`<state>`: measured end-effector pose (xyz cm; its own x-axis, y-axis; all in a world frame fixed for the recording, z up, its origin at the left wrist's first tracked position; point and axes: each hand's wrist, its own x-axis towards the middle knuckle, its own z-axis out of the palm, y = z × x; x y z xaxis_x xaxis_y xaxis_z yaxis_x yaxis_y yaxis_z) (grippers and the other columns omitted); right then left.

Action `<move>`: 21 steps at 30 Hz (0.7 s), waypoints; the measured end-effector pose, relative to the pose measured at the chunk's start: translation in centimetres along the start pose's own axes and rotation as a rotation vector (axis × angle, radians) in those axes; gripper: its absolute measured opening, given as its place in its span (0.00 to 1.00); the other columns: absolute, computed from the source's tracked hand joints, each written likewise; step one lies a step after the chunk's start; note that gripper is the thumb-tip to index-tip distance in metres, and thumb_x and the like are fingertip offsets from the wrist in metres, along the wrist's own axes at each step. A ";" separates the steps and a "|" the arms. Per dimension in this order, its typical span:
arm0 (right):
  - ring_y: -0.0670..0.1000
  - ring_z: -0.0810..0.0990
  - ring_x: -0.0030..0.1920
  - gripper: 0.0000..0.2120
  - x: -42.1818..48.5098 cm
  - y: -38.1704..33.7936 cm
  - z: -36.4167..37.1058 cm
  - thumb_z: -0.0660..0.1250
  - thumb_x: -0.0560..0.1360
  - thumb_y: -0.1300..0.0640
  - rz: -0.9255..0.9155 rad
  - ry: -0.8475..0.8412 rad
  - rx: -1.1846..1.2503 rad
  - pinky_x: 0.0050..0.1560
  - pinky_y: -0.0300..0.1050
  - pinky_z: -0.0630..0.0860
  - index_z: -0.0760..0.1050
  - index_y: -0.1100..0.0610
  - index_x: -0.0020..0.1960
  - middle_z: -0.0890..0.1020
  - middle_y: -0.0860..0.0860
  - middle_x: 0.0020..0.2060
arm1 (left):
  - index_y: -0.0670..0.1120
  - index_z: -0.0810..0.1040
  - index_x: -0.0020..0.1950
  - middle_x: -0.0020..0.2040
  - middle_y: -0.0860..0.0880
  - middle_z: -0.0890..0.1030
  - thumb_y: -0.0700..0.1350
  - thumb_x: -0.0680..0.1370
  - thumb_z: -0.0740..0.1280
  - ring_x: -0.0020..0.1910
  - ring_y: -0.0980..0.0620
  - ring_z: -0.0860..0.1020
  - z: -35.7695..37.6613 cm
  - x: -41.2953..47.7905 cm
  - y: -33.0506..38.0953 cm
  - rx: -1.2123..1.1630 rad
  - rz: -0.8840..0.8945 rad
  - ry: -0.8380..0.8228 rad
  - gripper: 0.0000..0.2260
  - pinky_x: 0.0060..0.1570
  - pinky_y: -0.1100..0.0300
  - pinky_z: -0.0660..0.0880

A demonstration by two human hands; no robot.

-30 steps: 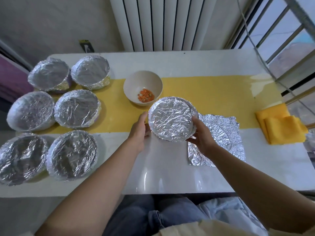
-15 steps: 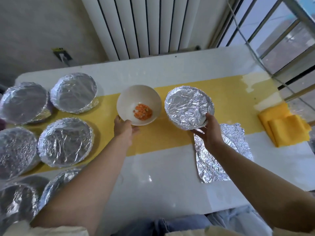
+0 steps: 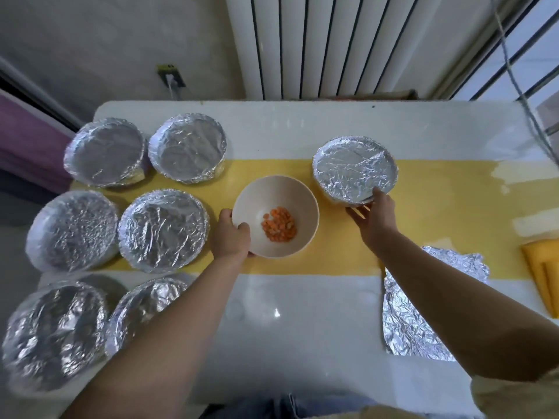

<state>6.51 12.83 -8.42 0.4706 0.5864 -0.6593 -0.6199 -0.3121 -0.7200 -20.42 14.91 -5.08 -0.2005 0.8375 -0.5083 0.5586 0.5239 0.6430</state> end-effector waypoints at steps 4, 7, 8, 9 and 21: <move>0.51 0.79 0.57 0.22 -0.1 1.0 0.5 0.61 0.79 0.48 0.059 0.005 -0.107 0.49 0.43 0.74 0.65 0.55 0.71 0.77 0.56 0.63 | 0.47 0.72 0.61 0.53 0.46 0.77 0.40 0.77 0.61 0.50 0.39 0.79 -0.5 -0.7 -1.5 0.053 0.027 0.013 0.13 0.47 0.39 0.80; 0.48 0.77 0.58 0.30 -1.0 1.5 0.3 0.65 0.76 0.40 0.124 -0.022 -0.177 0.47 0.42 0.69 0.64 0.53 0.72 0.78 0.51 0.62 | 0.49 0.73 0.59 0.51 0.46 0.76 0.40 0.77 0.61 0.50 0.38 0.78 -0.8 -1.5 -2.4 0.028 0.014 0.011 0.12 0.44 0.39 0.81; 0.49 0.76 0.58 0.33 -1.3 1.5 0.2 0.66 0.74 0.38 0.138 -0.012 -0.220 0.50 0.44 0.68 0.64 0.53 0.72 0.77 0.50 0.61 | 0.50 0.73 0.57 0.50 0.47 0.76 0.40 0.77 0.61 0.49 0.38 0.78 -0.9 -1.9 -2.7 0.006 0.010 0.009 0.11 0.42 0.39 0.81; 0.50 0.75 0.59 0.35 -1.7 1.6 0.0 0.66 0.72 0.36 0.156 0.005 -0.274 0.52 0.46 0.67 0.64 0.53 0.72 0.76 0.51 0.60 | 0.50 0.73 0.55 0.50 0.47 0.76 0.39 0.77 0.61 0.49 0.38 0.78 -0.9 -2.2 -3.0 -0.011 0.013 0.007 0.10 0.40 0.40 0.81; 0.50 0.78 0.49 0.21 -10.7 3.5 -1.7 0.52 0.81 0.40 0.165 -0.483 -0.640 0.49 0.47 0.74 0.78 0.52 0.53 0.81 0.49 0.47 | 0.52 0.72 0.55 0.49 0.45 0.78 0.40 0.76 0.60 0.45 0.40 0.80 0.3 -8.6 -5.6 -0.086 -0.066 -0.120 0.11 0.38 0.43 0.82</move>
<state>0.36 4.22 -4.26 -0.0088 0.7075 -0.7066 -0.1104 -0.7030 -0.7025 -21.61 4.77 -4.48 -0.1341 0.7792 -0.6123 0.4753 0.5927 0.6503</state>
